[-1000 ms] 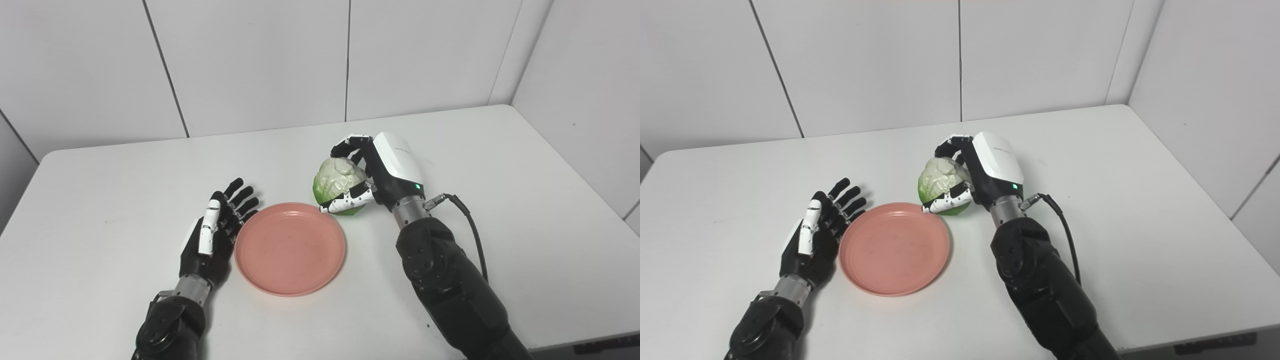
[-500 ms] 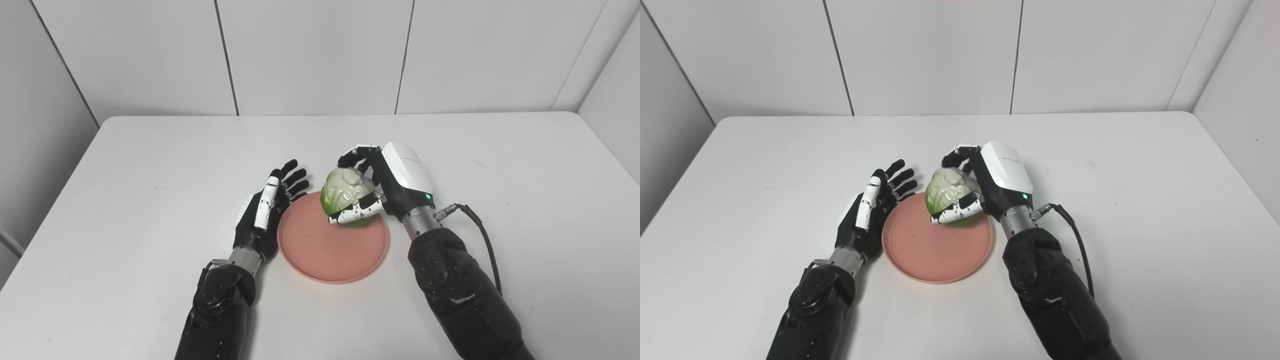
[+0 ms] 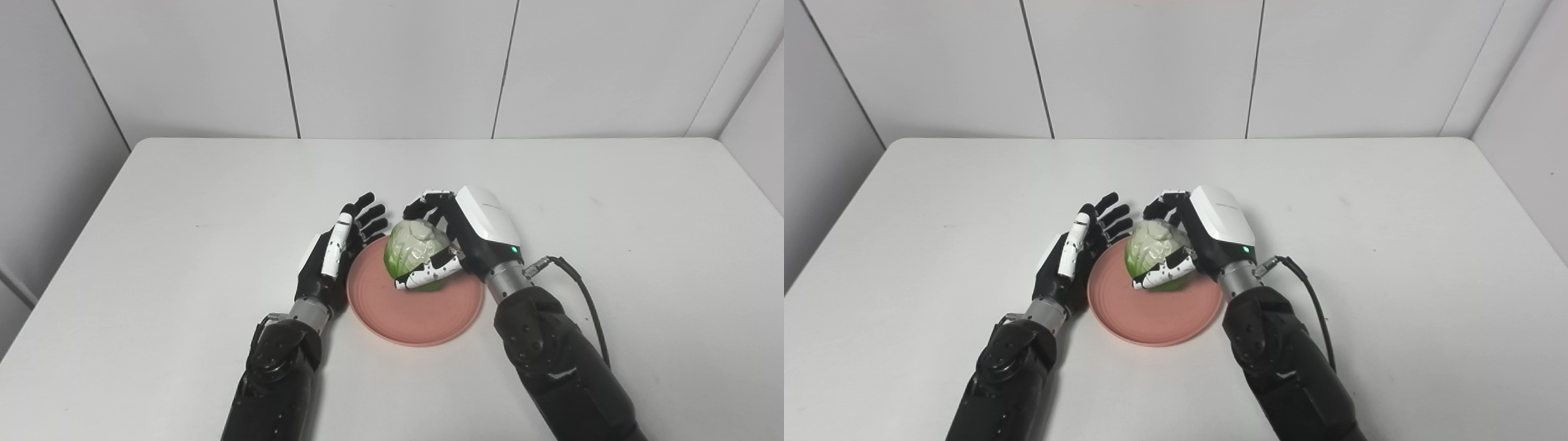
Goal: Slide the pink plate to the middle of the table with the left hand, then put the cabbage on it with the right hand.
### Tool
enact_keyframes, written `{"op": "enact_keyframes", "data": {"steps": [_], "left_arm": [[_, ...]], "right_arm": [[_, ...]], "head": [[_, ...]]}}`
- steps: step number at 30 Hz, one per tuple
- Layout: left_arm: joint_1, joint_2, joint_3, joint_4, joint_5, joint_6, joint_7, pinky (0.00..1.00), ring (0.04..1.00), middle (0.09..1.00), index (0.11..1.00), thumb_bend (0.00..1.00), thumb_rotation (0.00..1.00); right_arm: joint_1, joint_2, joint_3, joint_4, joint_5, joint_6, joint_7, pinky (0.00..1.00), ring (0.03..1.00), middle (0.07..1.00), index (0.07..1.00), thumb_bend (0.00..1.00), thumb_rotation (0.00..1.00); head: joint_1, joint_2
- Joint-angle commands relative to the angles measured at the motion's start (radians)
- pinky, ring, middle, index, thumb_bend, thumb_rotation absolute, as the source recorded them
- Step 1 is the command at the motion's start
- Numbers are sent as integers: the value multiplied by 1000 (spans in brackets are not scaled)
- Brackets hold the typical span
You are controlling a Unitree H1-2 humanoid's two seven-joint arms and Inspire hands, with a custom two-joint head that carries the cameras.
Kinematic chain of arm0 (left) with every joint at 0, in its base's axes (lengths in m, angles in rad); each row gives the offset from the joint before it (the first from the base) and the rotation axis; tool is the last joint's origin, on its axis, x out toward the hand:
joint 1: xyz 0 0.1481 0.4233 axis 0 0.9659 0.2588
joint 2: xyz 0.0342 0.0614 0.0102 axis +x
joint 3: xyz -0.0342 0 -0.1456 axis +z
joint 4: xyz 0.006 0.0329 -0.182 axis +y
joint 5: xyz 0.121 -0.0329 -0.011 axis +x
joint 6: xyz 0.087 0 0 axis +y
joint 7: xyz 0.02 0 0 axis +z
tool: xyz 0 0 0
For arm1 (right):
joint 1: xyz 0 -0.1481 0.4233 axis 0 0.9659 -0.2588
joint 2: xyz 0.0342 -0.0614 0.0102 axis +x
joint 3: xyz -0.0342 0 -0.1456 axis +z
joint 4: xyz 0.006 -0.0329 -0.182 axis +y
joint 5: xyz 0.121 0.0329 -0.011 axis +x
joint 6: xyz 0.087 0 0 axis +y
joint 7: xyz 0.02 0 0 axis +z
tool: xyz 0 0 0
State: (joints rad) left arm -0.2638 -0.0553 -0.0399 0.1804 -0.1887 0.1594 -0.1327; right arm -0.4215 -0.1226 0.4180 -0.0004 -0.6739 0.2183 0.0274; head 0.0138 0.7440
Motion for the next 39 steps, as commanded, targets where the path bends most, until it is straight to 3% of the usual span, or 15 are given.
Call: {"op": "enact_keyframes", "data": {"steps": [1,12,16,19,21,24,26,27,29,30,31,34,39], "left_arm": [[13,-5,-7,26,12,59,9,874,879,885,877,434,1000],[14,-16,-2,15,10,70,20,860,874,881,867,427,1000],[14,-12,-6,15,15,66,19,863,878,884,869,423,1000],[14,-10,-6,16,14,65,16,867,886,890,873,420,1000],[14,-11,-5,16,12,66,17,867,886,889,871,418,1000],[17,-14,-1,8,5,77,19,859,882,884,869,413,1000],[18,-14,3,8,-2,75,15,857,881,883,869,409,1000],[18,-15,4,9,-5,74,14,858,881,883,869,406,1000],[17,-15,5,10,-6,74,14,858,881,883,869,405,1000],[17,-14,5,10,-6,77,15,860,883,883,868,405,1000],[17,-14,6,10,-7,79,14,866,890,888,872,408,1000],[17,-16,10,11,-15,80,11,881,905,896,884,410,1000],[16,-17,15,13,-17,78,5,885,906,897,889,409,1000]], "right_arm": [[-22,10,2,-5,-8,-56,-15,282,359,420,525,523,0],[-15,3,24,34,-26,-82,-1,289,375,428,518,525,0],[-8,-1,36,30,-50,-61,19,235,327,413,528,522,0],[-7,-3,40,14,-68,-38,39,206,304,471,491,529,0],[-5,0,37,9,-75,-35,42,217,326,424,522,524,0],[-6,2,31,3,-86,-39,43,345,461,476,498,528,2],[-6,0,30,-5,-94,-39,45,375,489,489,490,528,3],[-6,-1,28,-8,-96,-40,46,402,514,560,492,524,88],[-5,-5,27,-17,-103,-39,54,426,537,604,493,521,133],[-6,-9,28,-25,-109,-38,62,460,576,641,595,662,220],[-6,-13,28,-33,-113,-38,68,476,600,668,662,735,288],[-3,-19,22,-60,-118,-39,91,465,606,699,752,837,417],[3,-20,7,-99,-106,-36,130,514,672,780,829,904,483]], "head": [[1,2],[1,11],[-1,11],[-3,11],[-5,10],[-12,7],[-14,6],[-15,6],[-16,5],[-16,4],[-17,4],[-18,5],[-20,4]]}}
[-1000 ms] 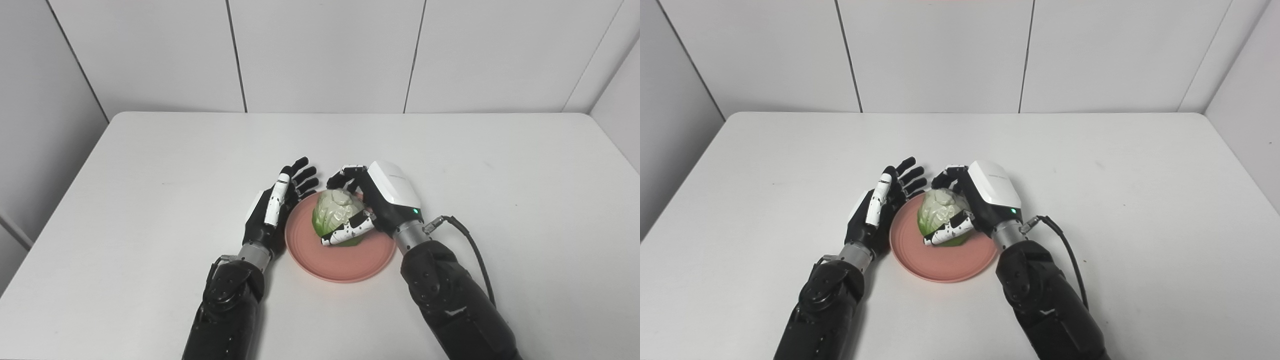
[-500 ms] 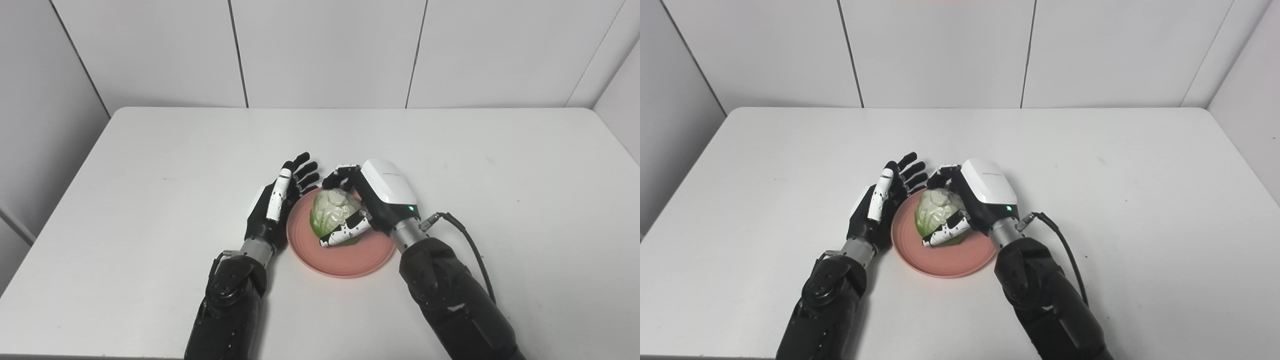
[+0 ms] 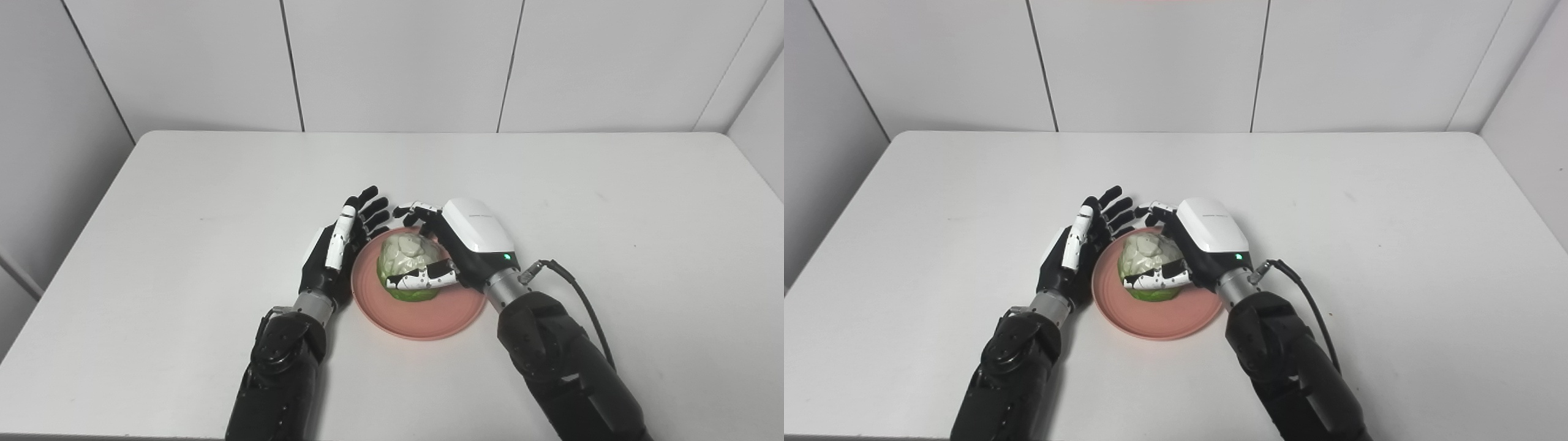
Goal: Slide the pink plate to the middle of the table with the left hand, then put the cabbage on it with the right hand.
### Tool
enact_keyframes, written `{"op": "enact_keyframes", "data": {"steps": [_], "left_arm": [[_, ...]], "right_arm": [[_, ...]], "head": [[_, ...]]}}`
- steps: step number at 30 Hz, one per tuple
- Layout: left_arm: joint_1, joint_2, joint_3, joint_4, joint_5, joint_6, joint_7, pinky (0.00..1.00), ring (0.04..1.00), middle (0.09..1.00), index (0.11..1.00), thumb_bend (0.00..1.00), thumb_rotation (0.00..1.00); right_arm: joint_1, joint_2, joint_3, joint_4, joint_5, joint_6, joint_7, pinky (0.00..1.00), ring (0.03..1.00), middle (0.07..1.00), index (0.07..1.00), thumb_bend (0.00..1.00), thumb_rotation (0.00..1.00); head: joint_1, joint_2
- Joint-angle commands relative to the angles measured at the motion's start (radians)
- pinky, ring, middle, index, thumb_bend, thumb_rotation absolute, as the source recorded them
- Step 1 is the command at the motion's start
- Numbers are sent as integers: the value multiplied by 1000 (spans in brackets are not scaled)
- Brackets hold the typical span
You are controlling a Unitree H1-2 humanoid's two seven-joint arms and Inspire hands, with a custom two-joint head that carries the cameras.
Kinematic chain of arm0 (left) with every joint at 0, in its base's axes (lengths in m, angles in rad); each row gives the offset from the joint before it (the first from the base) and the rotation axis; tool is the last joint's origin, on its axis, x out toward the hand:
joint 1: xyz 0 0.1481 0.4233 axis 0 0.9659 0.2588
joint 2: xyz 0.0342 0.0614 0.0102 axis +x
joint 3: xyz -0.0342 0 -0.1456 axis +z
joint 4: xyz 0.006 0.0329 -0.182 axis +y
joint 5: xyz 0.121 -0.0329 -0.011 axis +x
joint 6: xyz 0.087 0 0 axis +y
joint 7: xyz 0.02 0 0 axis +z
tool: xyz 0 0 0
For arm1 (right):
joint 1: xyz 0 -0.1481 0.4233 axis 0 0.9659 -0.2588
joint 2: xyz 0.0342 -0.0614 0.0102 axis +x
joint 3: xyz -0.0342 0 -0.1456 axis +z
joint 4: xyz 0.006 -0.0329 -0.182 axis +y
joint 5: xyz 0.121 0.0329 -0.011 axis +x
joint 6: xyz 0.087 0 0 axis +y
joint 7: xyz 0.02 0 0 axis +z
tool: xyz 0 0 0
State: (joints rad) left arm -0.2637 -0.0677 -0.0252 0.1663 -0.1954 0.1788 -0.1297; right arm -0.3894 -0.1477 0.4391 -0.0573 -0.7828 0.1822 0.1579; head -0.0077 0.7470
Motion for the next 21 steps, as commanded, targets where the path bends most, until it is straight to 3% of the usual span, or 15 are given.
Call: {"op": "enact_keyframes", "data": {"steps": [1,13,15,21], "left_arm": [[15,-3,-1,29,-9,55,-3,887,908,900,891,409,1000],[18,0,4,39,2,25,-2,872,894,883,866,429,1000],[21,-1,5,38,4,13,-2,875,890,880,852,411,1000],[26,10,-6,25,31,0,4,872,887,888,862,425,1000]], "right_arm": [[-28,5,-17,-48,6,-4,3,524,683,791,840,912,491],[-11,-6,-53,-119,57,-37,15,579,749,863,948,961,695],[-1,-3,-74,-129,89,-51,2,668,817,902,963,947,720],[42,12,-145,-158,185,-87,-45,768,878,935,977,874,859]], "head": [[1,1],[-3,-5],[-3,-7],[-6,-9]]}}
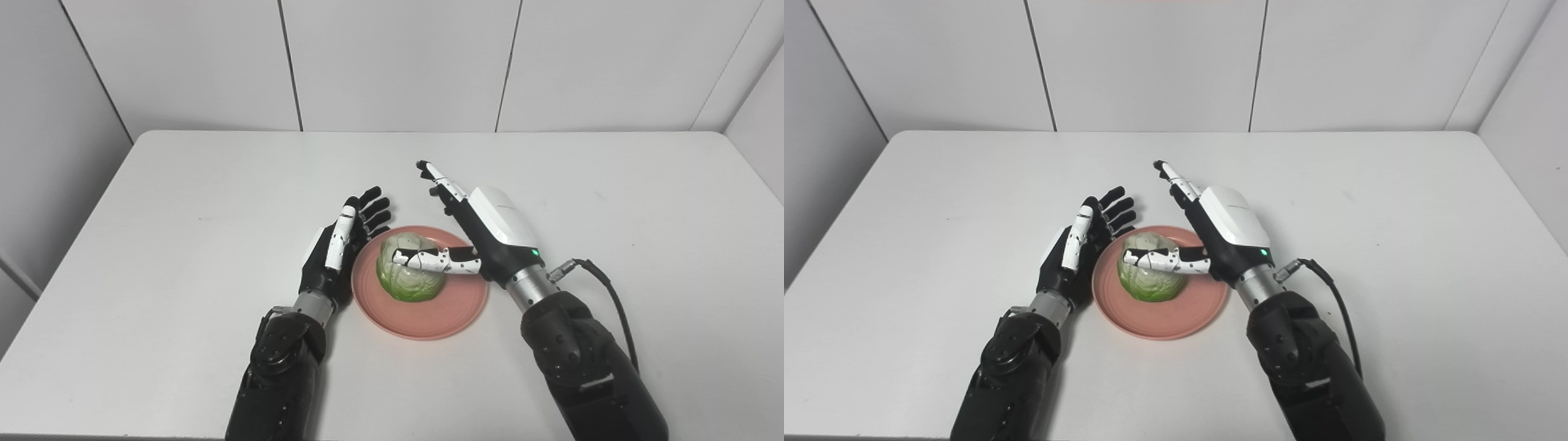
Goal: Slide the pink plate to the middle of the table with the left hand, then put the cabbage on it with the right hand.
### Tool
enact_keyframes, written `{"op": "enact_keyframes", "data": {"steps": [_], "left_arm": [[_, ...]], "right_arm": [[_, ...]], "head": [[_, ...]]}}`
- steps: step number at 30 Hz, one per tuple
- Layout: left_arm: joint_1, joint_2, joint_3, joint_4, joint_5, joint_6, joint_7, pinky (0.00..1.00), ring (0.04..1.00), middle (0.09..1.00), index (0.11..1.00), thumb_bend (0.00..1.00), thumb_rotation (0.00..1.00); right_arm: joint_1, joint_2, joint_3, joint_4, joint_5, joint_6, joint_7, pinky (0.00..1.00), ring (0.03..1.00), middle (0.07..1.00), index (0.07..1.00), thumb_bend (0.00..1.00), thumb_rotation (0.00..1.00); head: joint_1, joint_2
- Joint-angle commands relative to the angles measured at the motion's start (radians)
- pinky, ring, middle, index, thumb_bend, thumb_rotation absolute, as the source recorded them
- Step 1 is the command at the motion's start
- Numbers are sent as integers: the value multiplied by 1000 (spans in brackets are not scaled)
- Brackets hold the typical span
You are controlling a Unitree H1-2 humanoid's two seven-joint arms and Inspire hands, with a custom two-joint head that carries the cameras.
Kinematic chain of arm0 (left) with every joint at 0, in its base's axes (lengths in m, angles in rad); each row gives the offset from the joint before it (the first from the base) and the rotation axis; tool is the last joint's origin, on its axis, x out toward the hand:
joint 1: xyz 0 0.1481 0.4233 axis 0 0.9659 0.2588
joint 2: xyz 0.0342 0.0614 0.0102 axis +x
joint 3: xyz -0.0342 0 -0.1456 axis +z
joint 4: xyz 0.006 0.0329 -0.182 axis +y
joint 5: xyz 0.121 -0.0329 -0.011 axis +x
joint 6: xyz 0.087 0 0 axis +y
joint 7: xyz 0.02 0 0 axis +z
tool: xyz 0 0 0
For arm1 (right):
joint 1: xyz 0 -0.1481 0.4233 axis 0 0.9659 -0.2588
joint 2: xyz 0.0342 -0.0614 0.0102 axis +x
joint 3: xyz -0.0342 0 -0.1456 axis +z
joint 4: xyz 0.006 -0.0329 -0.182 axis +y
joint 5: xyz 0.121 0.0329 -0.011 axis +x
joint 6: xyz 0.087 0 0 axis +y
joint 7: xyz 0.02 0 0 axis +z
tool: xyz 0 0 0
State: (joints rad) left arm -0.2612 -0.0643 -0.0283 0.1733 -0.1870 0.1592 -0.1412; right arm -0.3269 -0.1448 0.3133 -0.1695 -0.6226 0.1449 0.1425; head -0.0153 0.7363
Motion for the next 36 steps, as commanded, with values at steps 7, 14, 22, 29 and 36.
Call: {"op": "enact_keyframes", "data": {"steps": [7,14,22,29,36], "left_arm": [[42,20,-7,8,54,-28,20,895,894,904,893,428,1000],[80,28,-4,-23,79,-82,22,903,907,919,914,419,1000],[129,43,-13,-66,145,-140,44,921,924,935,932,441,1000],[166,72,-29,-77,179,-194,37,950,943,952,946,465,1000],[210,90,-31,-113,178,-191,31,954,952,957,945,485,1000]], "right_arm": [[44,30,-100,-74,114,-51,-75,854,928,966,971,772,997],[130,37,-154,-91,153,-48,-114,872,939,958,966,669,1000],[241,70,-194,-77,235,-83,-162,781,942,965,968,657,1000],[281,67,-189,-41,260,-128,-172,851,947,968,971,602,1000],[308,71,-186,-12,323,-130,-149,909,955,965,967,530,1000]], "head": [[1,-5],[-16,-10],[-27,-11],[-26,-10],[-32,-9]]}}
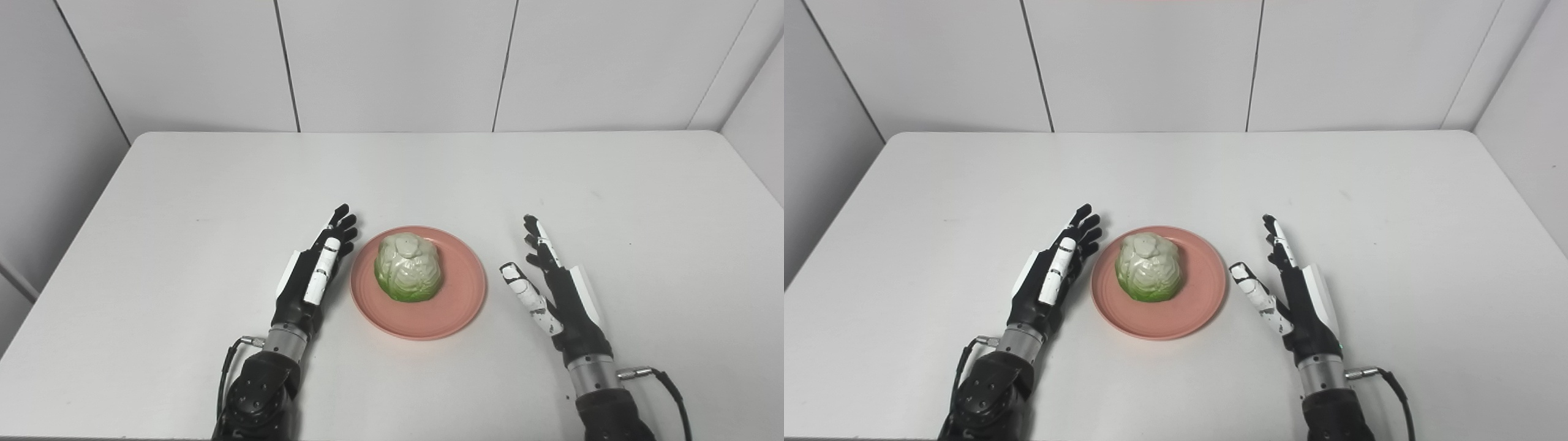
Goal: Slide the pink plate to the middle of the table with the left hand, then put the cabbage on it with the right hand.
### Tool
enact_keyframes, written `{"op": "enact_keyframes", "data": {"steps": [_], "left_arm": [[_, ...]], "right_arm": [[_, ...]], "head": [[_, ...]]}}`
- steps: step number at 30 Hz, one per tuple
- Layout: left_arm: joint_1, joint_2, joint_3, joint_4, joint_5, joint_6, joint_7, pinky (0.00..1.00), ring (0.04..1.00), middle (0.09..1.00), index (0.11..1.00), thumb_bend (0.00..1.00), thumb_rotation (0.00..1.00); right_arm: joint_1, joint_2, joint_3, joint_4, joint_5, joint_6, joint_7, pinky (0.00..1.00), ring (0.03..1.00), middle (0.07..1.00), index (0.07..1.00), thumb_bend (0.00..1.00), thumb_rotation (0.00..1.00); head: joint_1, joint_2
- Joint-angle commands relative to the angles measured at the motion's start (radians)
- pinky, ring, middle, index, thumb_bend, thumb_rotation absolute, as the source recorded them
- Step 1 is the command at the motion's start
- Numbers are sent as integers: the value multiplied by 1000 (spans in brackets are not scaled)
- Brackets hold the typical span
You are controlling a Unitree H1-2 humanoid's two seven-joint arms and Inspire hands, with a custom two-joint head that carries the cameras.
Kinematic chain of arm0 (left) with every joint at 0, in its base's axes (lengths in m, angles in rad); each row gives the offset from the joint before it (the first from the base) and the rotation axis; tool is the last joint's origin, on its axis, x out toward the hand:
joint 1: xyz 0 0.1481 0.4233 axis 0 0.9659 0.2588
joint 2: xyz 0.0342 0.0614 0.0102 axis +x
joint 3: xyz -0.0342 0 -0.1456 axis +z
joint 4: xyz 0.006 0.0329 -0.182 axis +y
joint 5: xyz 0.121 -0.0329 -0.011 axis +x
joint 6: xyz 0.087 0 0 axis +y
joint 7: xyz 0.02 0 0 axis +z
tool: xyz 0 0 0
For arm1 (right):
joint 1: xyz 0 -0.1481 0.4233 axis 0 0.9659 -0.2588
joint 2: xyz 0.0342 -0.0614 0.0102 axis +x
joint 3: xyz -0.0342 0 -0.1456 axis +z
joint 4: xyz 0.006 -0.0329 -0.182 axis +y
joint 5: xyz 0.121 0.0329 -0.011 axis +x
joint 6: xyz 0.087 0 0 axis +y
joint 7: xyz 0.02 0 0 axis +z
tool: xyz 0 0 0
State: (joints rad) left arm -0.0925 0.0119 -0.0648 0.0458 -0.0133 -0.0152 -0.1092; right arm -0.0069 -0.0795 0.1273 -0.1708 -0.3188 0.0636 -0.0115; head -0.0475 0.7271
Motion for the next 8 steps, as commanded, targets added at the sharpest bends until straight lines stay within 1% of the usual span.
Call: {"op": "enact_keyframes", "data": {"steps": [1,4,8], "left_arm": [[48,14,6,8,1,-13,0,953,951,956,944,489,1000],[70,15,11,-11,-11,-13,0,939,943,951,940,490,1000],[96,17,11,-44,-20,3,-10,942,949,956,945,471,1000]], "right_arm": [[-9,7,-1,-6,33,-54,5,913,956,963,965,508,1000],[-5,15,-5,6,83,-66,10,939,961,958,957,431,1000],[4,17,-3,19,129,-81,13,939,959,954,950,379,1000]], "head": [[0,0],[-10,-1],[-23,-2]]}}
